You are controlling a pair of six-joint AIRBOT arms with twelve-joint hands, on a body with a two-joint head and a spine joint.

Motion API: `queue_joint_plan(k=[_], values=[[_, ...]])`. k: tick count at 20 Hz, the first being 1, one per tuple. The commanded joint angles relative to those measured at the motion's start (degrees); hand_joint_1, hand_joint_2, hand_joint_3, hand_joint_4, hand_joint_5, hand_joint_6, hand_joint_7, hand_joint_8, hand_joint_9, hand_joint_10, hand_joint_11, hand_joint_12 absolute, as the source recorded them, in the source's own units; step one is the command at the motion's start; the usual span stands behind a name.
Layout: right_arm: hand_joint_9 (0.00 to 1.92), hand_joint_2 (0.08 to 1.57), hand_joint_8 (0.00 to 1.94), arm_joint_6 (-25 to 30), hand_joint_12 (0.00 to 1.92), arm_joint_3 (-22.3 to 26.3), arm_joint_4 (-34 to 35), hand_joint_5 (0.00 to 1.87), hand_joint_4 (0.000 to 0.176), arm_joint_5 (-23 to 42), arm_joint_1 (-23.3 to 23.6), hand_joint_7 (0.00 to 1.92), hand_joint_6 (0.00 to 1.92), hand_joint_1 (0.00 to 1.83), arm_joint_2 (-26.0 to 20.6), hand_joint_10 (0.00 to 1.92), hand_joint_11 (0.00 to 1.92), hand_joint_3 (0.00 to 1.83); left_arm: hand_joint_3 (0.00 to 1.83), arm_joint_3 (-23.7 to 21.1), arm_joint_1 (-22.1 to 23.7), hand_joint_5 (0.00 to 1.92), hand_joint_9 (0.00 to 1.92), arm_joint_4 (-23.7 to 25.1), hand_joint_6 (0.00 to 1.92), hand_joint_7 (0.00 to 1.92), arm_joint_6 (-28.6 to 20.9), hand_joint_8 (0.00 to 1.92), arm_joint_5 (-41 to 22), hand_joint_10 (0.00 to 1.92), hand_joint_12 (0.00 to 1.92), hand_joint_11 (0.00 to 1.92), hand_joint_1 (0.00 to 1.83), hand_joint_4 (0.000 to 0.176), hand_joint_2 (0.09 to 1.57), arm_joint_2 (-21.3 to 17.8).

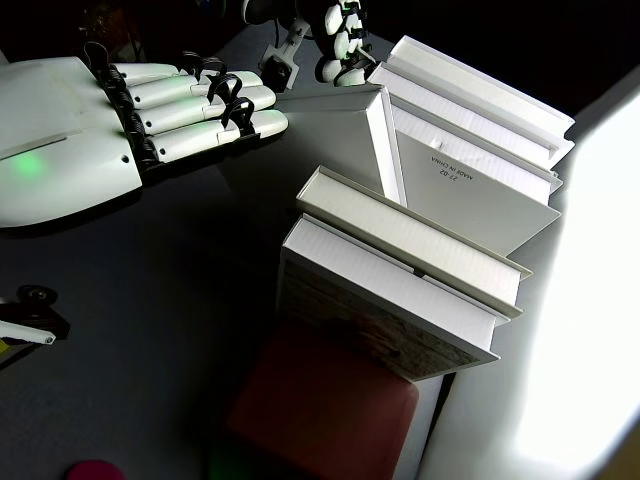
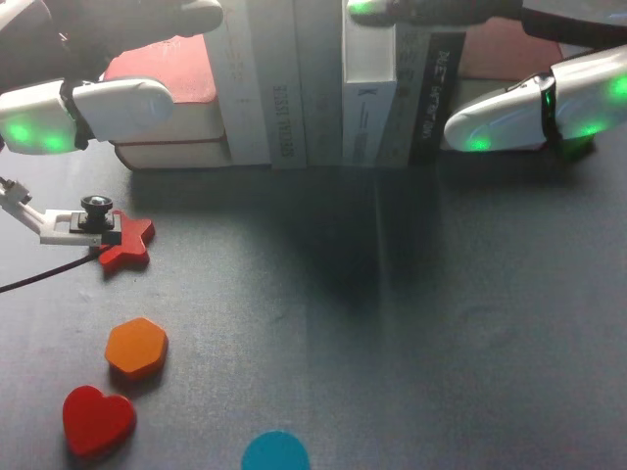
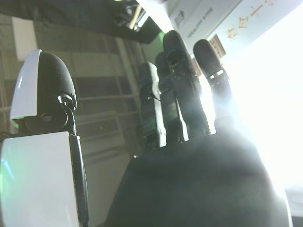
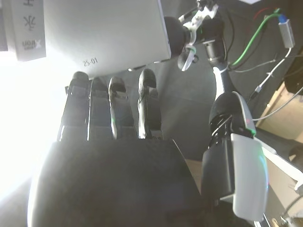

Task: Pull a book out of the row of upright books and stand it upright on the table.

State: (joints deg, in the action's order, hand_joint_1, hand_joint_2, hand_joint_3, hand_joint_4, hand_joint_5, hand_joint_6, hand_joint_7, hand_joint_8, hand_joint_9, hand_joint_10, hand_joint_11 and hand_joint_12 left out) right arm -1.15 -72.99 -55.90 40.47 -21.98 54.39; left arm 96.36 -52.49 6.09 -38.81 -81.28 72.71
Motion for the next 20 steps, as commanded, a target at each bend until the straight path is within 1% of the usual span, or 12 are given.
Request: queue_joint_plan(k=[1, 2, 5, 7, 10, 11, 13, 15, 17, 18, 19, 20], values=[[0.00, 1.14, 0.00, 0.2, 0.00, 0.2, 3.3, 0.26, 0.111, 2.8, 0.8, 0.00, 0.02, 0.16, -0.1, 0.00, 0.00, 0.01, 0.00, -0.1, 0.6, 0.52, 0.60, -2.7, 0.00, 0.48, -0.5, 0.00, -6.1, 0.02, 1.33, 0.00, 1.02, 0.000, 0.97, 0.2], [0.00, 1.15, 0.00, 0.2, 0.01, 0.7, 3.3, 0.34, 0.077, 2.9, 1.2, 0.00, 0.02, 0.17, -0.7, 0.00, 0.01, 0.01, 0.00, -0.1, 0.6, 0.52, 0.60, -2.7, 0.00, 0.48, -0.5, 0.00, -6.0, 0.02, 1.33, 0.00, 1.01, 0.000, 0.97, 0.3], [0.00, 1.20, 0.00, 1.1, 0.01, 3.2, 2.9, 0.29, 0.056, 5.1, 2.8, 0.00, 0.01, 0.29, -3.3, 0.00, 0.00, 0.02, 0.00, -0.1, 0.4, 0.51, 0.61, -2.6, 0.00, 0.51, -0.5, 0.01, -6.0, 0.02, 1.30, 0.00, 1.00, 0.000, 0.98, 0.3], [0.00, 1.16, 0.02, 1.5, 0.00, 4.8, 2.8, 0.34, 0.080, 6.9, 3.0, 0.05, 0.04, 0.46, -4.9, 0.00, 0.00, 0.00, 0.00, -0.2, 0.2, 0.48, 0.60, -2.8, 0.00, 0.51, -0.5, 0.01, -6.1, 0.01, 1.27, 0.00, 1.03, 0.000, 0.98, 0.3], [0.09, 1.17, 0.02, 2.3, 1.00, 7.1, 0.0, 0.15, 0.040, 7.6, 5.7, 0.28, 0.64, 0.55, -7.3, 0.40, 0.00, 0.00, 0.00, -0.3, -0.1, 0.50, 0.65, -2.8, 0.01, 0.55, -0.5, 0.01, -6.0, 0.03, 1.33, 0.00, 1.02, 0.000, 0.96, 0.3], [0.12, 1.15, 0.03, 3.1, 1.09, 7.5, -1.8, 0.09, 0.066, 7.6, 8.0, 0.33, 0.68, 0.53, -7.4, 0.41, 0.00, 0.00, 0.00, -0.4, -0.2, 0.50, 0.66, -2.8, 0.01, 0.56, -0.5, 0.02, -6.1, 0.04, 1.34, 0.00, 1.01, 0.000, 0.96, 0.3], [0.14, 1.17, 0.02, 4.7, 1.13, 7.2, -5.4, 0.15, 0.034, 6.8, 9.9, 0.34, 0.62, 0.55, -7.5, 0.40, 0.00, 0.00, 0.00, -0.5, -0.3, 0.49, 0.64, -2.9, 0.01, 0.52, -0.5, 0.00, -6.2, 0.03, 1.34, 0.00, 1.02, 0.004, 0.95, 0.3], [0.15, 1.15, 0.02, 7.4, 1.12, 6.0, -9.4, 0.12, 0.063, 5.4, 14.0, 0.35, 0.66, 0.55, -7.2, 0.37, 0.00, 0.00, 0.00, -0.5, -0.2, 0.50, 0.64, -2.9, 0.01, 0.52, -0.5, 0.00, -6.1, 0.03, 1.37, 0.00, 1.00, 0.010, 0.93, 0.3], [0.10, 1.09, 0.00, 14.4, 1.00, 2.0, -17.4, 0.20, 0.021, 2.9, 17.3, 0.22, 0.28, 0.57, -4.1, 0.19, 0.00, 0.00, 0.00, -0.5, -0.1, 0.49, 0.61, -2.9, 0.00, 0.51, -0.5, 0.00, -6.1, 0.01, 1.37, 0.01, 0.95, 0.010, 0.95, 0.3], [0.05, 1.04, 0.02, 17.5, 0.73, -0.2, -20.5, 0.18, 0.055, 1.7, 18.2, 0.13, 0.14, 0.55, -2.1, 0.10, 0.00, 0.00, 0.00, -0.4, 0.1, 0.48, 0.57, -2.7, 0.00, 0.48, -0.5, 0.00, -6.0, 0.00, 1.37, 0.02, 0.92, 0.004, 0.97, 0.3], [0.01, 1.00, 0.00, 18.6, 0.15, -1.3, -21.7, 0.14, 0.150, 1.2, 18.4, 0.03, 0.06, 0.59, -0.9, 0.02, 0.00, 0.00, 0.01, -0.4, 0.2, 0.48, 0.55, -2.5, 0.00, 0.46, -0.5, 0.00, -5.9, 0.00, 1.38, 0.03, 0.90, 0.000, 0.98, 0.3], [0.00, 0.97, 0.00, 20.9, 0.03, -3.0, -25.6, 0.09, 0.139, 0.2, 19.7, 0.01, 0.02, 0.59, 0.8, 0.00, 0.00, 0.00, 0.00, -0.4, 0.3, 0.48, 0.55, -2.2, 0.00, 0.46, -0.5, 0.00, -5.6, 0.00, 1.37, 0.03, 0.94, 0.009, 0.97, 0.2]])
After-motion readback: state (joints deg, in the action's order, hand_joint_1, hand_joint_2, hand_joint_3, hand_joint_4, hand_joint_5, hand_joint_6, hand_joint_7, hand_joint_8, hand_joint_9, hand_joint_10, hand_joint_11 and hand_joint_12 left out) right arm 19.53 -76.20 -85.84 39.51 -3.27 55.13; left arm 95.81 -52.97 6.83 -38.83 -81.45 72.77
